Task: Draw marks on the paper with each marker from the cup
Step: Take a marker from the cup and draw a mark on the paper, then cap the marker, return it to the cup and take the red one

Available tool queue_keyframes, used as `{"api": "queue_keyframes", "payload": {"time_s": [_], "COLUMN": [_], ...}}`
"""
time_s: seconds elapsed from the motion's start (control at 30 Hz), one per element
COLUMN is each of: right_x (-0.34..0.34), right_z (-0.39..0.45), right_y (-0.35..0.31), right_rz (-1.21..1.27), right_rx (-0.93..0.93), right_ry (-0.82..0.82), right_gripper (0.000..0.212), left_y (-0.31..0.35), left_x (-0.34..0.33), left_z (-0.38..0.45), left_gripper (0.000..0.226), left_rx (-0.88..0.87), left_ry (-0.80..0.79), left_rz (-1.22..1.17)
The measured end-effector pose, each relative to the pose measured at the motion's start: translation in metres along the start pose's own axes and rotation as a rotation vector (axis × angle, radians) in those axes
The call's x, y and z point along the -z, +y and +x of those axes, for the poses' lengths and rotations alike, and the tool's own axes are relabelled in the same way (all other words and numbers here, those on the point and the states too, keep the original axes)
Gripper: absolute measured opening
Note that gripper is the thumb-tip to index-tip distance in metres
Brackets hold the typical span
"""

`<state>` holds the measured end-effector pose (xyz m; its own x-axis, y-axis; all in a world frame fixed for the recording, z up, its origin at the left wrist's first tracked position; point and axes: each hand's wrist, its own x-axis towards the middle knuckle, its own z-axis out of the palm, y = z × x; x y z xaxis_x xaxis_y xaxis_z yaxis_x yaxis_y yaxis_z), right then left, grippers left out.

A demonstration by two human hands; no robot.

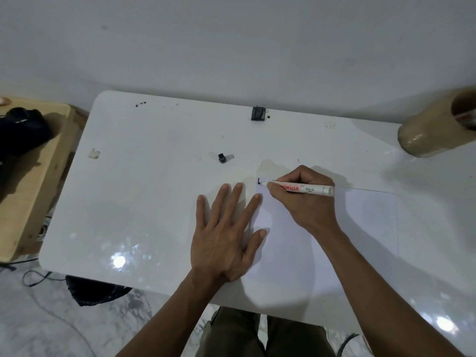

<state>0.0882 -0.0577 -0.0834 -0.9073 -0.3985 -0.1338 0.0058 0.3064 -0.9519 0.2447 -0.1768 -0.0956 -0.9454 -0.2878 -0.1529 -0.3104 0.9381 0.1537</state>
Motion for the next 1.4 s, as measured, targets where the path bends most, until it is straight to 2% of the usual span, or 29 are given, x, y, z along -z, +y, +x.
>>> {"api": "queue_keyframes", "payload": {"time_s": [0.1,0.23,0.43,0.57,0.63,0.77,0.93,1.07,1.23,1.3,1.4], "right_x": [0.003,0.014,0.036,0.046,0.049,0.051,0.053,0.055,0.059,0.043,0.045], "right_z": [0.003,0.006,-0.006,-0.016,-0.019,-0.021,-0.022,-0.022,-0.024,-0.060,-0.066], "right_y": [-0.004,-0.025,-0.063,-0.071,-0.073,-0.072,-0.067,-0.068,-0.083,-0.107,-0.117], "right_rz": [0.065,0.331,0.538,0.612,0.621,0.618,0.582,0.587,0.577,0.521,0.446], "right_rx": [-0.060,-0.221,-0.259,-0.287,-0.314,-0.342,-0.351,-0.345,-0.291,-0.186,-0.120], "right_ry": [-0.014,0.001,-0.002,-0.009,0.013,0.057,0.070,0.075,0.091,0.116,0.133], "right_gripper": [0.018,0.026,0.025,0.021,0.023,0.028,0.021,0.018,0.010,0.010,0.012], "left_y": [0.000,0.000,0.001,-0.004,-0.011,-0.025,-0.033,-0.037,-0.027,-0.027,-0.007], "left_x": [-0.001,0.000,0.017,0.033,0.044,0.064,0.069,0.066,0.076,0.097,0.104], "left_z": [0.000,-0.001,-0.003,0.009,0.025,0.065,0.095,0.099,0.084,0.036,0.016], "left_gripper": [0.067,0.067,0.068,0.063,0.055,0.046,0.035,0.022,0.013,0.012,0.009], "left_rx": [0.004,0.002,0.027,0.189,0.289,0.346,0.320,0.314,0.390,0.353,0.343], "left_ry": [0.012,-0.007,-0.026,0.106,0.176,0.182,0.071,0.086,0.182,0.271,0.312], "left_rz": [0.002,-0.035,-0.127,-0.375,-0.421,-0.347,-0.200,-0.192,-0.595,-0.828,-1.108]}}
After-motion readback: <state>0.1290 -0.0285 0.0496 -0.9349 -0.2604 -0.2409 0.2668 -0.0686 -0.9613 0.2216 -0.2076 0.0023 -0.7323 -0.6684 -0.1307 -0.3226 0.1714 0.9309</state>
